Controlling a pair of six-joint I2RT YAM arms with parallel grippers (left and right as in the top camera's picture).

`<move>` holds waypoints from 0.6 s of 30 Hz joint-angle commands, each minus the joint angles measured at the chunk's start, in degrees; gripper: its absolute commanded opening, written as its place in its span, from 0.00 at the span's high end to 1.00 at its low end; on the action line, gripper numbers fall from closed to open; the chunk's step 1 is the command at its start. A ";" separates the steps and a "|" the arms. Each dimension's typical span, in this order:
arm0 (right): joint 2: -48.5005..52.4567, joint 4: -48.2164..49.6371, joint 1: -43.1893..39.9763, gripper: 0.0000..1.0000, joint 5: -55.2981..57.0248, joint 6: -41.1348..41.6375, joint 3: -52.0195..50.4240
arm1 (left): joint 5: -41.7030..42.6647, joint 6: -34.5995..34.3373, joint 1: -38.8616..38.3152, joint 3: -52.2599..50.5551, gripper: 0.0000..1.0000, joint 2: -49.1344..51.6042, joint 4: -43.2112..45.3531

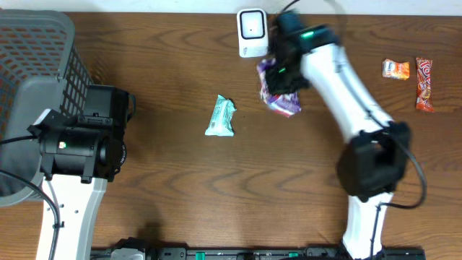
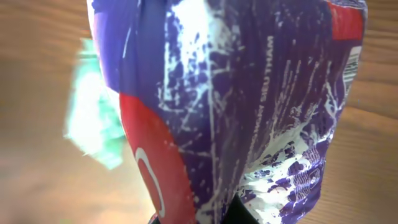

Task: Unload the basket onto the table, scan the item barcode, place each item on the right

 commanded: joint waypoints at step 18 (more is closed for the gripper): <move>0.07 8.66 -21.09 0.96 -15.02 -3.28 -23.17 | -1.38 -0.26 0.24 -0.28 0.02 0.22 -0.17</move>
